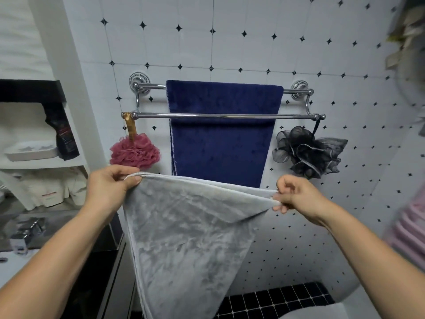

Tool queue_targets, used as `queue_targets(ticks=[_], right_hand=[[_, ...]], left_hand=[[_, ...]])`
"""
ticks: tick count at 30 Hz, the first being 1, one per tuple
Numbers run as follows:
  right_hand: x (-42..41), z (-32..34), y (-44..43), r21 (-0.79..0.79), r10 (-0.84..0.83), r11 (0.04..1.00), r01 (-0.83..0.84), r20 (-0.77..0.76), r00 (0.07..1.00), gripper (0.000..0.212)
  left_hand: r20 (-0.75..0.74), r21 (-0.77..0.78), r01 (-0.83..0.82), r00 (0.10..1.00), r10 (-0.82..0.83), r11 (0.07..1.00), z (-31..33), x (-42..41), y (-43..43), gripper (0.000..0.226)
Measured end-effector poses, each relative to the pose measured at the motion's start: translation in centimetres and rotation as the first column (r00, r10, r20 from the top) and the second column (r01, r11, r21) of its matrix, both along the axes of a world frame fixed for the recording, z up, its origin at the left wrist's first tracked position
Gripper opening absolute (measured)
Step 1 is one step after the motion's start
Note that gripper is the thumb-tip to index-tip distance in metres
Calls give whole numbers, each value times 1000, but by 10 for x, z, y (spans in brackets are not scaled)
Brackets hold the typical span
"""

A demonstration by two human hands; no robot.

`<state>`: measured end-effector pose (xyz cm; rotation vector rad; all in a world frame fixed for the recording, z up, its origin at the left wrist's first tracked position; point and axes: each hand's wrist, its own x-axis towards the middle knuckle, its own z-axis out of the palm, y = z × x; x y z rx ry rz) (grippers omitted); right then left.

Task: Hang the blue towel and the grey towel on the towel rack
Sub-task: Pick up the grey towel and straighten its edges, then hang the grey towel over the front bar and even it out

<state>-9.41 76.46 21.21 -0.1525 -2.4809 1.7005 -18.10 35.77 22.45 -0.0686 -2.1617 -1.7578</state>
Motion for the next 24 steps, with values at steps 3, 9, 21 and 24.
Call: queue_targets(ticks=[3,9,21,24], right_hand=[[7,13,4,278,119,955,-106,-30,992,41],[19,31,-8,766,205,621,-166,46,978,24],[-54,28,62,-241,-271,938,250,-58,961,27],[-85,33,77,-396,-244,883,253,75,967,10]], left_hand=[[36,-92,-18,999,21,996,-4,-10,-6,25],[66,-297,24,998,-4,955,-13,-24,-5,19],[97,40,294,950,-297,955,31,-60,55,4],[150,30,350,924,-350,936,38,-71,65,10]])
